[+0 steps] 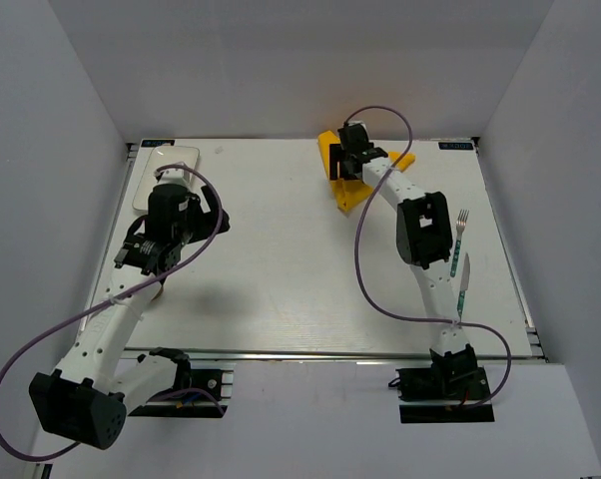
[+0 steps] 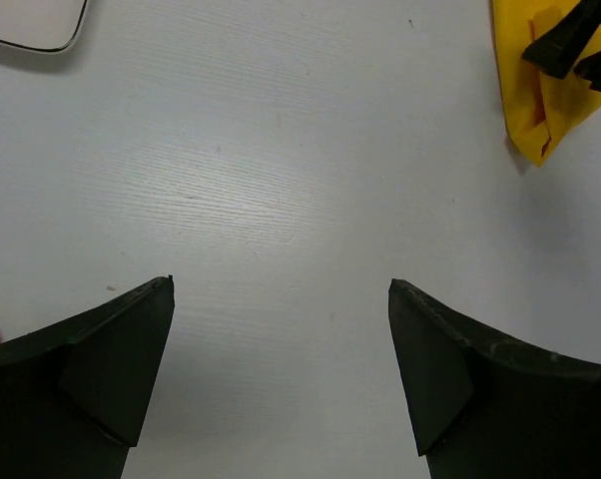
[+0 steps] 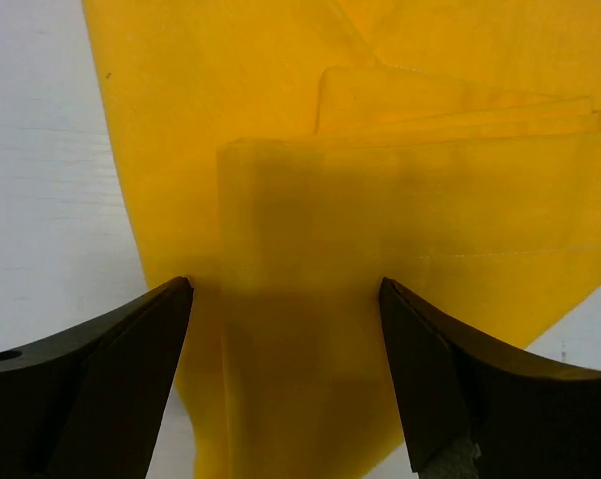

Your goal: Set the dinner table for one person

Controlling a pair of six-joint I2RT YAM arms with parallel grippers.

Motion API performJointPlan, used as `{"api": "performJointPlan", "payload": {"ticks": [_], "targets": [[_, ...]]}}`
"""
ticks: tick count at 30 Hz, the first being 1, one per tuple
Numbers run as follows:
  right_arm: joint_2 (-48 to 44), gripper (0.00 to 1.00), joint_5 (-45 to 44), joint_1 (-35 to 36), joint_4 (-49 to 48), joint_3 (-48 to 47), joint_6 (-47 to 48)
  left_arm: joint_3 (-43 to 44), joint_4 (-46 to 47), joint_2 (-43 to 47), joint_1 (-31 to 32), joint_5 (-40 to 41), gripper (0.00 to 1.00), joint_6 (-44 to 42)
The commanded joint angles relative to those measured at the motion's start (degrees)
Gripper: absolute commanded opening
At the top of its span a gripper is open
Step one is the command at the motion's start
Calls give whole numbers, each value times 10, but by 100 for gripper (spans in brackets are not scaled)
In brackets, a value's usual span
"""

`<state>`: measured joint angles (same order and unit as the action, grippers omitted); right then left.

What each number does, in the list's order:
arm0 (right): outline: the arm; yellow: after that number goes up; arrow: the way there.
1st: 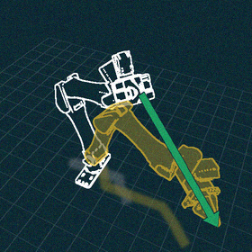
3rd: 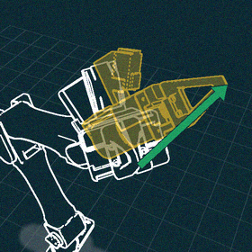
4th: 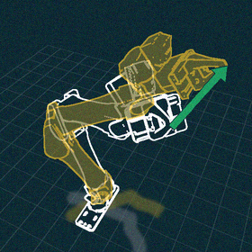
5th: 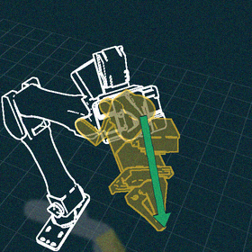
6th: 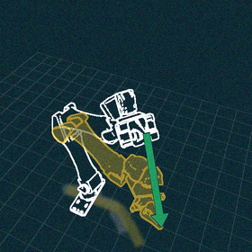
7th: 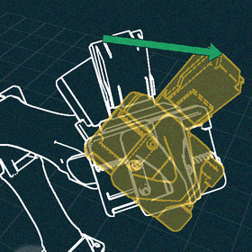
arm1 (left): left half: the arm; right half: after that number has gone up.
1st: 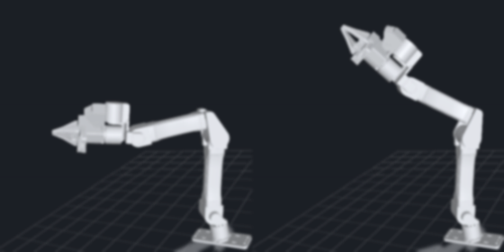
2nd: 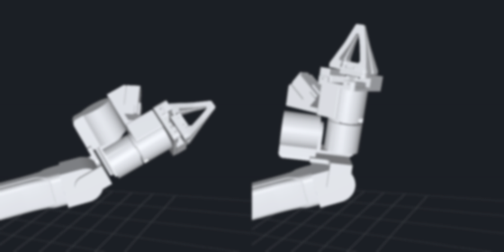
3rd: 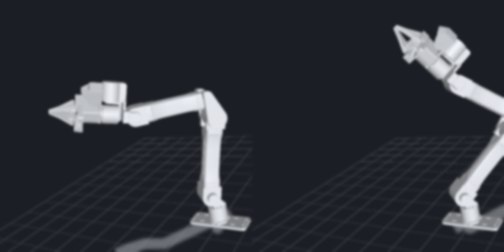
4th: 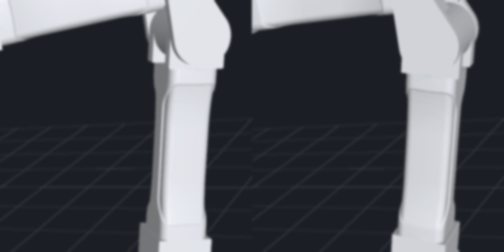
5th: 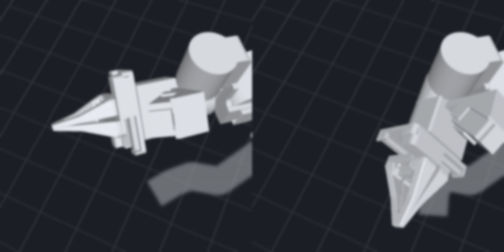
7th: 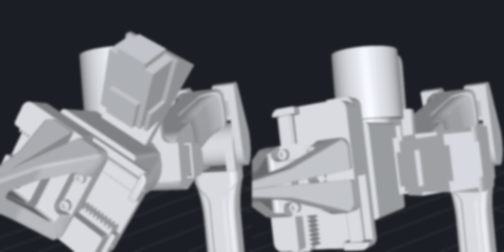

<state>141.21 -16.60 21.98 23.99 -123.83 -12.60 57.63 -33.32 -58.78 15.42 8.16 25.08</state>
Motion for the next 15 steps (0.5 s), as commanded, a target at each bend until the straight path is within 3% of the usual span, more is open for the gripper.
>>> {"api": "performJointPlan", "payload": {"ticks": [1,2,5,6,8,9,11,15], "targets": [[19,80,-63,13,7,-48,49,-1,15,-2,-3,-34,98,-12],[27,76,-73,14,1,-48,57,-1,15,-6,-3,-39,98,-13],[28,43,-91,19,-2,-43,60,3,14,-11,-3,-48,98,-15],[20,27,-92,22,-3,-29,57,3,14,-12,-3,-49,98,-15],[-22,26,-85,29,-24,7,57,3,16,-12,-3,-52,98,-18],[-42,12,-83,31,-54,50,56,2,17,-10,-3,-53,98,-17],[-88,0,-61,36,-71,82,50,2,18,-11,-3,-59,98,-19],[-177,0,0,47,-120,193,29,3,17,-16,-3,-59,98,-18]]}}
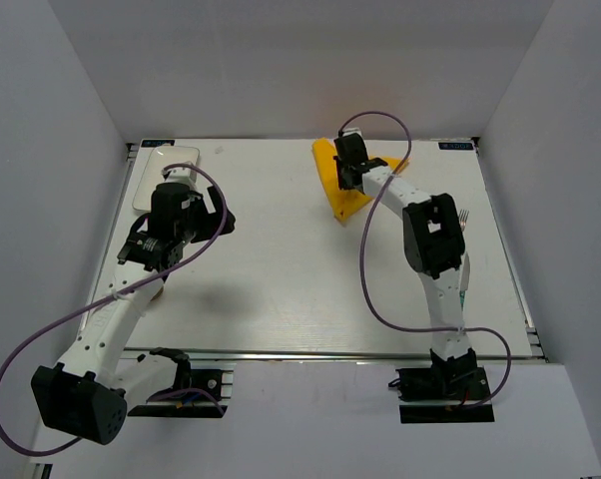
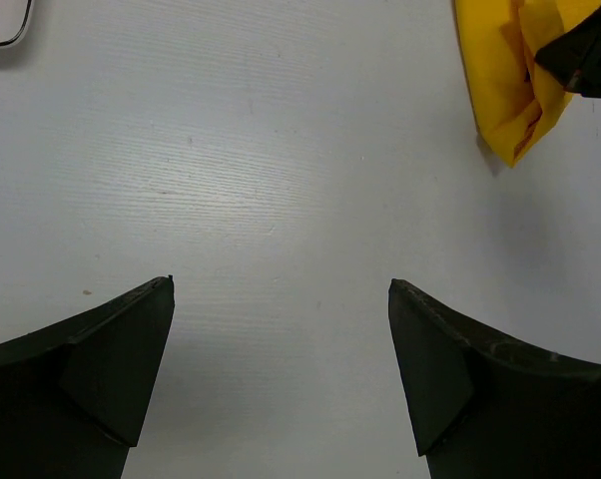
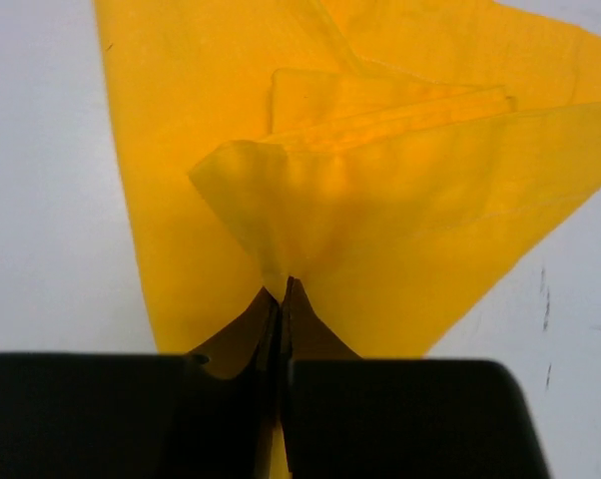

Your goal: Set the dinner table for one person

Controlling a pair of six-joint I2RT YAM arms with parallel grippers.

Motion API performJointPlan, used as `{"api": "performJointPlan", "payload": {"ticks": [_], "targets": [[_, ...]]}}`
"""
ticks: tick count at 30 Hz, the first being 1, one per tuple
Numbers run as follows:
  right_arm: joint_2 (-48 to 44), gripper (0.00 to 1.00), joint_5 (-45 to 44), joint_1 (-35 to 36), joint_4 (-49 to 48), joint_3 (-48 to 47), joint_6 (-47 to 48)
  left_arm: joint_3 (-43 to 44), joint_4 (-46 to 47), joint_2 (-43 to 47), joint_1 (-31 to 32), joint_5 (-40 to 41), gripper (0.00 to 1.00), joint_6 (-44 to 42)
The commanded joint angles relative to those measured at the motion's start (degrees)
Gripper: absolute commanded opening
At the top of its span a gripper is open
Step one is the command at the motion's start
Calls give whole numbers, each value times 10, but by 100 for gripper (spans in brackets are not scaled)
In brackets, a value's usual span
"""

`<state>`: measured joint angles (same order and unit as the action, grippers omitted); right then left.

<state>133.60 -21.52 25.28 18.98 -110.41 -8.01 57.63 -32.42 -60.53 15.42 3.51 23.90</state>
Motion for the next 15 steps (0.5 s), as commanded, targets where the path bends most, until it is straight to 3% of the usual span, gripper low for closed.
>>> {"api": "performJointPlan", "payload": {"ticks": [1,6,13,14,15], "targets": [[-126,0,77,13,-94,96,-26,3,8,2,-3,-11,98,-7],[-286,0,131,-19,-205,291,-105,1,4,2,-3,-6,98,-6],[-426,4,36,-99,-209,532,-303,-1,3,8,-3,0,98,-5],[-448,20,21,-102,-209,601,-328,-2,4,9,-3,2,98,-4],[-472,48,4,-103,-209,635,-356,-2,4,10,-3,1,98,-5]]}}
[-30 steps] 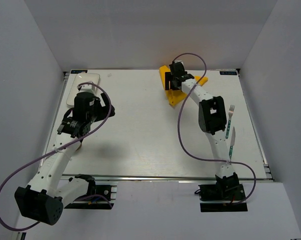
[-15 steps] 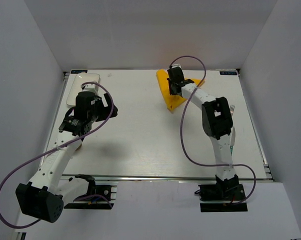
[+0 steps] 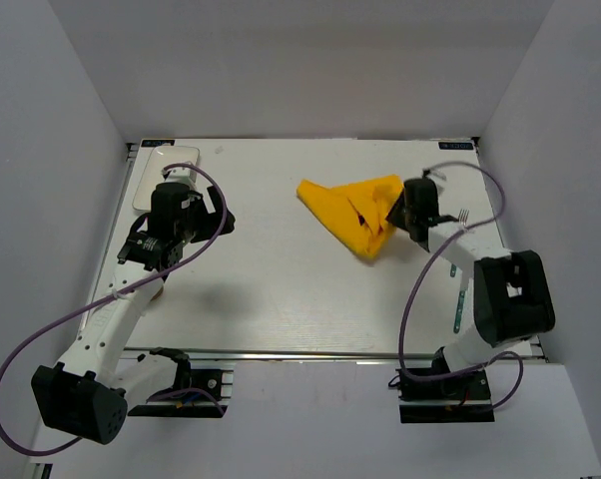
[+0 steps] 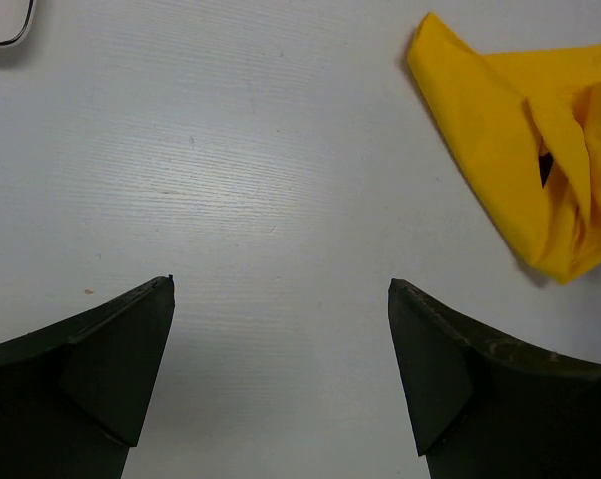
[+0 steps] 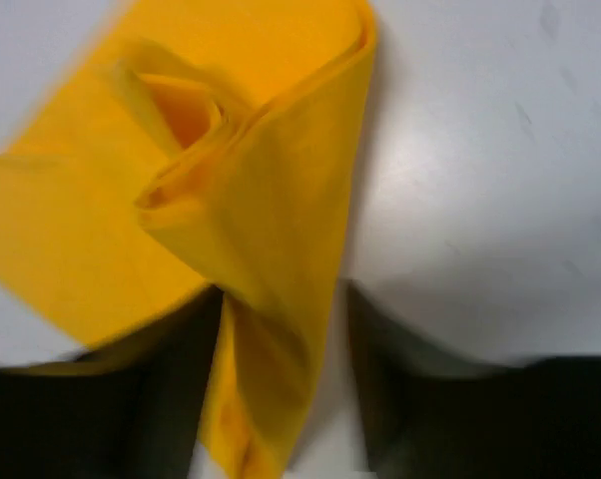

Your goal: Set the dinner table for one person

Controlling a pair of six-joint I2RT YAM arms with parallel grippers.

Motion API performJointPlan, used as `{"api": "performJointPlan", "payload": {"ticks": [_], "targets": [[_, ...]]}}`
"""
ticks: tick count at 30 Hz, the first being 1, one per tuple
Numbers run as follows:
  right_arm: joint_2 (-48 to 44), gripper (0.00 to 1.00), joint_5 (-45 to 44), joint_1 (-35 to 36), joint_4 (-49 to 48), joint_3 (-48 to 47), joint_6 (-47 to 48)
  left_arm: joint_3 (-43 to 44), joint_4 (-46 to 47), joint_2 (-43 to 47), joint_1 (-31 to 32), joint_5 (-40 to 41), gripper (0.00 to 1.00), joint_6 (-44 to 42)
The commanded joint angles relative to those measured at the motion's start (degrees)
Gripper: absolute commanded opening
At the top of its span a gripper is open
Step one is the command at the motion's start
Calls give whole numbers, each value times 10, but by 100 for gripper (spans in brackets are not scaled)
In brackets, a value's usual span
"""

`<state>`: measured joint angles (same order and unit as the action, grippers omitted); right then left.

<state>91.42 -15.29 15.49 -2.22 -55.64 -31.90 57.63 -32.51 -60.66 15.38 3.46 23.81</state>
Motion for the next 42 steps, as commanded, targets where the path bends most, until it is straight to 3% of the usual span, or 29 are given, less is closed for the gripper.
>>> {"api": "performJointPlan", "payload": {"ticks": [1,5,7,10,12,17,18,23,27,35,37,39,42], "targets": [[-103,68,-81,-6,2,122,-141,-2,6,11,-3,1,98,-4],[-239,75,-139,-1,13,267,-225,1,6,5,-3,-4,98,-3],[-311,78,-166,2,13,290,-228,1,6,2,-3,-6,98,-3],[-364,78,-178,2,-13,300,-176,3,4,3,-3,-4,98,-3],[-363,77,-124,5,-74,291,-86,3,4,5,-3,1,98,-3],[-232,77,-8,2,-90,188,27,2,2,4,-3,7,98,-2],[-170,77,9,1,-75,160,33,2,2,3,-3,7,98,-1],[-32,73,88,-12,-58,38,53,-2,3,6,-3,7,98,-1],[64,68,80,-16,-18,-36,42,-4,2,9,-3,9,98,-2],[143,63,73,-16,11,-90,40,-1,2,3,-3,5,98,-3],[149,50,76,-16,9,-92,43,0,-1,1,-3,3,98,-3],[144,3,95,-14,-7,-89,58,0,-1,0,-3,5,98,-3],[105,0,173,-3,-75,-58,100,-1,3,2,-3,6,98,-4]]}}
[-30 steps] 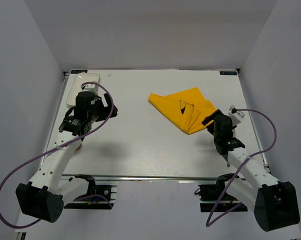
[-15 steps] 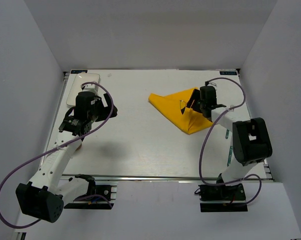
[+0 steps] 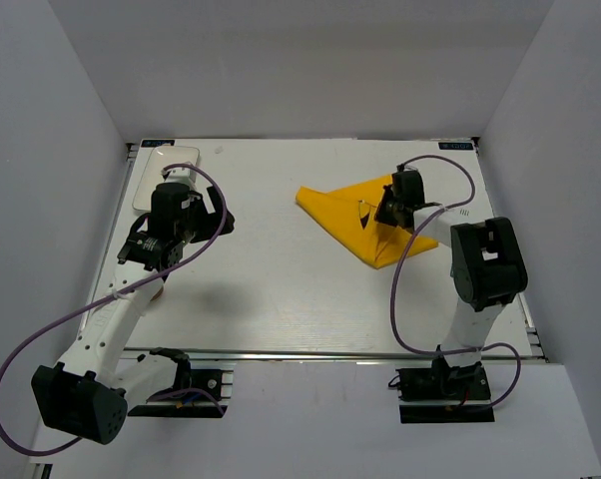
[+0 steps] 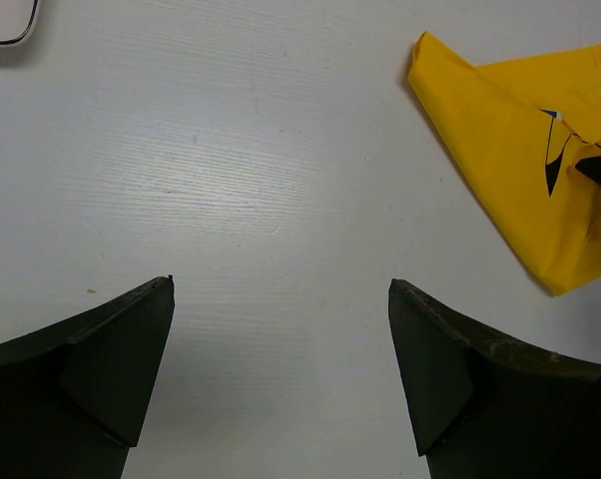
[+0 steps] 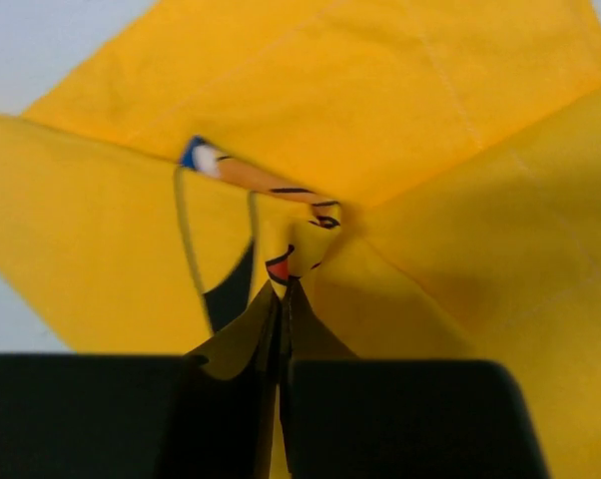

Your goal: Set the dinner table for one person

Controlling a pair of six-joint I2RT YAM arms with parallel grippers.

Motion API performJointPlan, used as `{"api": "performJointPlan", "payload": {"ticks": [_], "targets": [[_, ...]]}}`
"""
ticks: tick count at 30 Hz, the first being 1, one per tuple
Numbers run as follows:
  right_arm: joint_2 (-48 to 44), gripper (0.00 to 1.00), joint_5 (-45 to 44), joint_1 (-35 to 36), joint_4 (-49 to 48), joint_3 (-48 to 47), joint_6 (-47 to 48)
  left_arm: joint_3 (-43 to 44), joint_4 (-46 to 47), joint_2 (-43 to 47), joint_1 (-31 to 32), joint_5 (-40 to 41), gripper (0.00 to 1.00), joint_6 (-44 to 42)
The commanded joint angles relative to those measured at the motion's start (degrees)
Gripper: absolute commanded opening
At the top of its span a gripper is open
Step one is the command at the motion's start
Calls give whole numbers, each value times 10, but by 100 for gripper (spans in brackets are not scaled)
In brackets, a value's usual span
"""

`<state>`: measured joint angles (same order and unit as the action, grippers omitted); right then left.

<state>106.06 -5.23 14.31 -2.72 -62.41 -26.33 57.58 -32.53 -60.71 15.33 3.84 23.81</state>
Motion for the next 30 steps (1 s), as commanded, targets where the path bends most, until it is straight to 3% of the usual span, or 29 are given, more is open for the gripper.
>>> {"api": "performJointPlan", "payload": {"ticks": [1,5,13,14,15,18,19,24,30], "targets": [[-55,0,99,15,-91,19,55,0,1,2,-2,2,98,-3],[-112,0,308,37,-153,51,97,2,-1,-2,-2,8,98,-2],[-136,3,512,138,-139,104,86,5,-23,-3,-2,61,98,28],[-142,12,512,146,-149,118,86,6,-26,-5,-2,77,98,33],[-151,41,534,157,-156,133,69,7,-36,-7,-2,85,98,43],[-220,79,501,151,-160,192,50,13,-49,-18,-2,94,98,51],[-266,89,446,149,-147,200,50,15,-51,-20,-2,93,98,54],[-365,89,171,141,-45,219,14,12,-48,-16,-2,84,98,76],[-334,89,61,135,-8,220,-56,-8,-14,-48,10,20,98,133]]}}
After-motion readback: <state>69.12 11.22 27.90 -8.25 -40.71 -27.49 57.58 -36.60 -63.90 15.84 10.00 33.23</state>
